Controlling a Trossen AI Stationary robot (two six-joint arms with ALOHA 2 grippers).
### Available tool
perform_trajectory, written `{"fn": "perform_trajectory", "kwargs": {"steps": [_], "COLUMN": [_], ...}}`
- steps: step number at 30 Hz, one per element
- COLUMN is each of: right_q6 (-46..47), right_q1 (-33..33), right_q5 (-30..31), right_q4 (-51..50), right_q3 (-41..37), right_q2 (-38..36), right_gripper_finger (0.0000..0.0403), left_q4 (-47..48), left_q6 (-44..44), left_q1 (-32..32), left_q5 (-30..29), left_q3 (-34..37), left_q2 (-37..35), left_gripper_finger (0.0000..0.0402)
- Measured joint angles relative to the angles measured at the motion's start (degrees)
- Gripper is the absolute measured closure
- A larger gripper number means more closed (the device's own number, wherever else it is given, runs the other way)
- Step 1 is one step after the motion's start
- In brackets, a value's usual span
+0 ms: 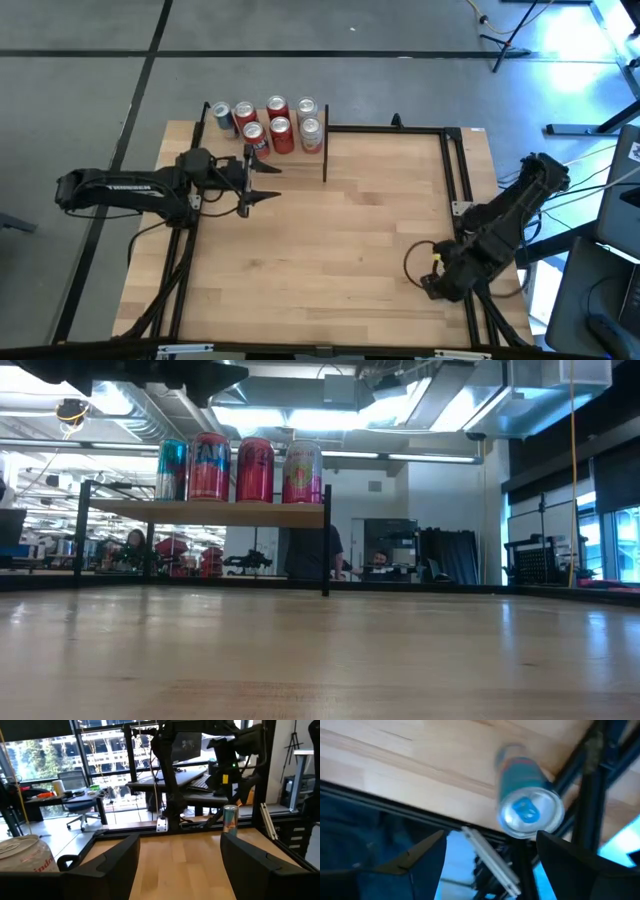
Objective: Place canned beverage on shelf
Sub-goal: Put the blue soda can aligned with the other blue soda can on the shelf
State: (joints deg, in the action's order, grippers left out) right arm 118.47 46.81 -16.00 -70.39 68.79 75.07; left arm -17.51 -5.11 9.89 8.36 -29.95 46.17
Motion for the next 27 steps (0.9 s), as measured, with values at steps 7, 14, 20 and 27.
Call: {"fn": "perform_trajectory", "kwargs": {"steps": [7, 14, 20, 27], "right_q6": [4.2, 3.8, 2.6, 2.5], "right_q1": [4.4, 4.6, 4.6, 4.6], "right_q5": [0.5, 3.5, 1.9, -0.1], "right_q4": [-2.8, -5.0, -2.0, 3.3], "right_q3": [0.0, -0.9, -4.8, -8.0], "right_q2": [2.4, 2.9, 2.9, 2.9], "right_gripper_finger": [0.0107, 0.0107, 0.0107, 0.0107], "left_q4": [0.0, 0.0, 0.0, 0.0], "left_q6": [0.0, 0.0, 0.0, 0.3], "left_q1": [0.0, 0.0, 0.0, 0.0], "left_q5": [0.1, 0.1, 0.1, 0.2], "left_q3": [0.0, 0.0, 0.0, -0.1], "left_q2": [0.0, 0.0, 0.0, 0.0], "left_gripper_finger": [0.0154, 0.0154, 0.0154, 0.0154]}}
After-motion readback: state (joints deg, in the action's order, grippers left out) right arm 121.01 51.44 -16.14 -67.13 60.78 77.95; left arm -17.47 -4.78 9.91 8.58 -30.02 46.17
